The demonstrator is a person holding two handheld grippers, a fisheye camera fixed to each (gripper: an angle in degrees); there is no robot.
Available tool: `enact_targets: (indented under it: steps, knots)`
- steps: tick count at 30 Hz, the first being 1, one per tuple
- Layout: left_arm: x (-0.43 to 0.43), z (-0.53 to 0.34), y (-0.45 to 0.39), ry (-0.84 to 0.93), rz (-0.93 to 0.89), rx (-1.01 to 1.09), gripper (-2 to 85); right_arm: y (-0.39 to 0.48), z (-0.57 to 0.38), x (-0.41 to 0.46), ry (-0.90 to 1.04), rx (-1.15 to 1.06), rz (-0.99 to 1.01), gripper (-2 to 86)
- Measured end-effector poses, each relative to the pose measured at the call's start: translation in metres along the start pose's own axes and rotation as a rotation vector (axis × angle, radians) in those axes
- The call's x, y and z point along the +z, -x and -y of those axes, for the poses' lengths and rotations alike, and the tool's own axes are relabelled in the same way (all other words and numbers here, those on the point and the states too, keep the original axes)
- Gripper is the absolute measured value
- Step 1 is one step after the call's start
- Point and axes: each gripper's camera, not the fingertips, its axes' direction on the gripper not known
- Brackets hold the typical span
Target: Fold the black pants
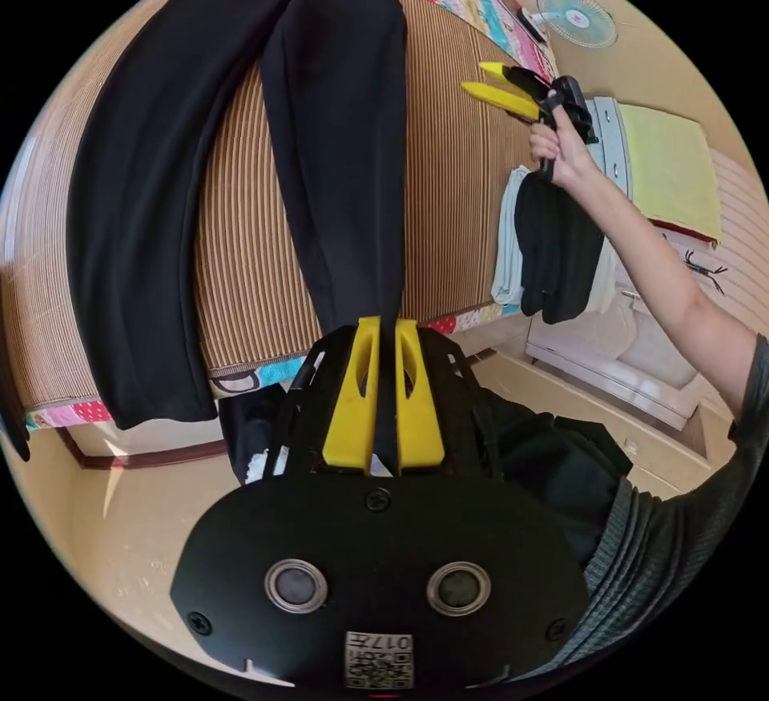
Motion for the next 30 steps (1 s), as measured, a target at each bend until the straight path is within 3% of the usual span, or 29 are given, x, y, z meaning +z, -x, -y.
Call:
enact_targets:
  steps: [5, 7, 15, 19, 24, 26, 30]
  knots:
    - [0.007, -0.001, 0.02, -0.013, -0.021, -0.048, 1.8, -0.038, 0.073, 0.02, -0.24, 0.164, 0.008, 14.3]
    - [0.009, -0.001, 0.028, -0.021, -0.039, -0.061, 1.7, -0.041, 0.097, 0.039, -0.263, 0.21, -0.107, 13.9]
    - [0.016, -0.011, 0.077, -0.061, -0.164, -0.096, 1.3, 0.015, 0.15, 0.084, -0.218, 0.052, -0.448, 5.3]
    - [0.0, -0.034, 0.121, -0.169, -0.469, -0.099, 1.0, 0.122, 0.136, 0.124, -0.295, -0.219, -0.633, 3.0]
    - [-0.03, -0.08, 0.18, -0.323, -0.553, -0.161, 1.0, 0.22, 0.155, 0.213, -0.235, -0.433, -0.598, 2.1]
    - [-0.047, -0.099, 0.21, -0.429, -0.492, -0.237, 1.2, 0.23, 0.175, 0.256, -0.167, -0.434, -0.52, 2.1]
    - [-0.053, -0.108, 0.261, -0.452, -0.306, -0.404, 2.2, 0.222, 0.195, 0.319, -0.107, -0.395, -0.347, 2.6]
